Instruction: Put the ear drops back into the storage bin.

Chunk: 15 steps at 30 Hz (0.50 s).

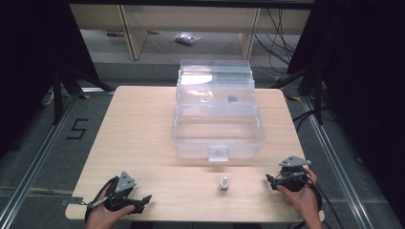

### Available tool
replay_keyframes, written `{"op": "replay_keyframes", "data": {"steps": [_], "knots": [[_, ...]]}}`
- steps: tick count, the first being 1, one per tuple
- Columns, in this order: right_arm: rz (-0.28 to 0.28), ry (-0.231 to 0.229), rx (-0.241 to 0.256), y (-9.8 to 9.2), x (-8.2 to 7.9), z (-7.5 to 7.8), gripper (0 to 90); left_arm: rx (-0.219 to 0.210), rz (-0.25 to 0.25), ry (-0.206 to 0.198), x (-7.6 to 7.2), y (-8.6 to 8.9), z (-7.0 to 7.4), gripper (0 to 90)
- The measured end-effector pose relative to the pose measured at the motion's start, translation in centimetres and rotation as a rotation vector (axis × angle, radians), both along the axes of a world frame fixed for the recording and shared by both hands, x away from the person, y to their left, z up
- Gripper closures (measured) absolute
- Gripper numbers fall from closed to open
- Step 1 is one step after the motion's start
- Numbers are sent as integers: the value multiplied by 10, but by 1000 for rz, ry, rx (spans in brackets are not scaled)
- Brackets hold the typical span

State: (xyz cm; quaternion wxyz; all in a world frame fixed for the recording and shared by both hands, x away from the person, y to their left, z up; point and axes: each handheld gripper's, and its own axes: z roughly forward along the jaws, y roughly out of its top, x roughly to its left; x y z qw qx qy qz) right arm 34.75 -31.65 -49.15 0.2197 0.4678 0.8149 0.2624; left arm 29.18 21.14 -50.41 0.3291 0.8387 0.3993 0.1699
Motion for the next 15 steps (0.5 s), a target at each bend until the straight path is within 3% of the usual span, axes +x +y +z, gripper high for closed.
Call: {"op": "replay_keyframes", "data": {"steps": [2, 4, 5, 7, 11, 12, 15], "knots": [[2, 1, -3, 0, 0, 1, 231, -13, 7, -2, 0, -1, -1, 151], [15, -8, -15, -1, 1, 1, 231, 9, -7, 4, 0, 0, 0, 151], [15, -9, -16, -1, 1, 1, 231, -12, 7, -1, 0, -1, -1, 151], [17, -6, -14, -1, 1, 3, 231, -12, 7, -2, 0, -1, 0, 151], [20, -1, -15, 0, 0, 10, 230, -8, 8, -5, 0, -1, 0, 151], [37, -8, -25, 1, 0, 14, 230, 10, -11, 1, -1, 0, 1, 151], [39, 11, -23, 4, -2, 17, 230, -6, 3, -8, -2, -2, -1, 151]]}}
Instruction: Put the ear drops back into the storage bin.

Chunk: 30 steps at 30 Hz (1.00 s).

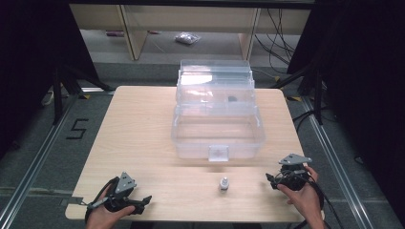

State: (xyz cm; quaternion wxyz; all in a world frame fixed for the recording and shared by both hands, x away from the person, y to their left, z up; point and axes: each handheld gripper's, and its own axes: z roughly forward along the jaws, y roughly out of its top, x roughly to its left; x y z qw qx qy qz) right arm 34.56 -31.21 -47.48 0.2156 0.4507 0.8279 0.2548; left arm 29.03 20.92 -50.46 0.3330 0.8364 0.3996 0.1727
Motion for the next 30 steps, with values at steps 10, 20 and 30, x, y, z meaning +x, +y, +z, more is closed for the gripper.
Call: {"op": "replay_keyframes", "data": {"steps": [10, 20, 30], "knots": [[96, 75, -42, 16, -5, 9, 235, 11, -18, 5, -3, -2, -1, 151], [209, 138, -66, 43, -18, 23, 238, 25, -33, 5, -4, -2, 0, 151], [353, 176, -100, 85, -28, 35, 248, 24, -44, 7, -3, -5, -1, 151]]}}
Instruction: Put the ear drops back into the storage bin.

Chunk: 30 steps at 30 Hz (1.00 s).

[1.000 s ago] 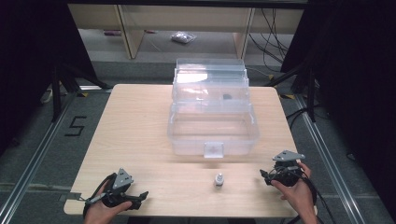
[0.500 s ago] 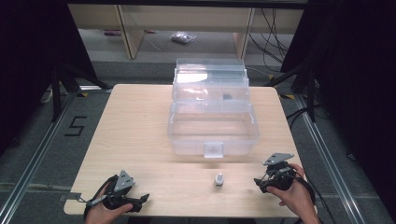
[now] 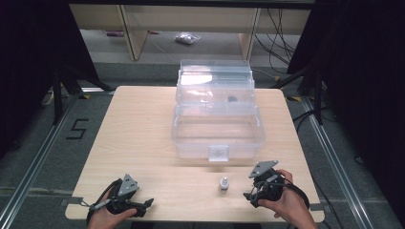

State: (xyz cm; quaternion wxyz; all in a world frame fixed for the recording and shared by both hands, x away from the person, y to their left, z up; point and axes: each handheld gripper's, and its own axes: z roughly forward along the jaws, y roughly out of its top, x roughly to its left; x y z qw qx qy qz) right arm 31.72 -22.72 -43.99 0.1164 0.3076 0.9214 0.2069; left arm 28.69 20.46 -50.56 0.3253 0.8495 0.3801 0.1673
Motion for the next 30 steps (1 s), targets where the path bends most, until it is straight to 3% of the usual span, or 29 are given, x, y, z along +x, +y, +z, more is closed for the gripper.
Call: {"op": "replay_keyframes", "data": {"steps": [2, 3, 6, 13, 19, 20, 22, 25, 26, 30], "knots": [[38, 2, -6, 7, 2, 2, 253, -29, 18, -2, -1, -1, -1, 151], [48, 9, -14, 13, 3, 3, 254, -6, 14, -5, 0, 0, 0, 151], [55, 21, -21, 20, 3, 3, 260, -28, 17, -2, 0, -1, -1, 151], [127, 24, -58, 39, 10, 3, 278, 1, 4, -3, 1, 0, -1, 151], [129, 29, -76, 50, 14, 2, 294, -6, -2, 2, 1, 0, 0, 151], [149, 31, -78, 52, 16, 2, 295, -15, 8, -4, 1, -1, -1, 151], [154, 31, -85, 57, 17, 1, 298, -1, -6, 3, 1, 0, 0, 151], [175, 34, -100, 65, 19, 1, 316, -5, 15, -3, 1, 0, 0, 151], [177, 36, -106, 66, 19, 1, 317, 16, -10, 7, 2, 2, 1, 151], [197, 37, -120, 72, 23, -1, 337, -8, 6, 0, 1, 0, 1, 151]]}}
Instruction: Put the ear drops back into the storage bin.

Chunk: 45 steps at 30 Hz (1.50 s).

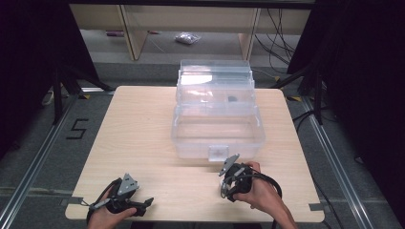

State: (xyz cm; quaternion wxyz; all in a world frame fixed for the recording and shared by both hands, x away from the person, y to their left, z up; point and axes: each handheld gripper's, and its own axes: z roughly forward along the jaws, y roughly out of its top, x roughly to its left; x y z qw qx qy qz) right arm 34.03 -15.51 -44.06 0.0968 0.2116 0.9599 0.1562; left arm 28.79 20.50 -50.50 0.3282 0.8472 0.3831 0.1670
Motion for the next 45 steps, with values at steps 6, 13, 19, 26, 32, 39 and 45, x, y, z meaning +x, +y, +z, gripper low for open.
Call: {"op": "replay_keyframes", "data": {"steps": [6, 13, 19, 26, 32, 39, 45], "knots": [[-7, 12, -14, 5, 3, -2, 364, -12, -1, 2, 0, 0, 0, 151], [3, 23, -22, 9, 7, -5, 419, -30, 15, 0, 0, -1, -1, 151], [3, 51, -37, 12, 9, -7, 461, 2, -7, 1, 1, 0, 0, 151], [25, 59, -57, 16, 12, -8, 484, -25, 5, -2, 0, -1, -1, 151], [14, 59, -55, 19, 13, -9, 563, -8, 5, -2, 1, 0, 0, 151], [34, 50, -53, 19, 12, -5, 600, -1, -6, -1, 0, 0, 0, 151], [14, 13, -23, 13, 12, 4, 600, -5, 12, -7, 1, -1, 0, 151]]}}
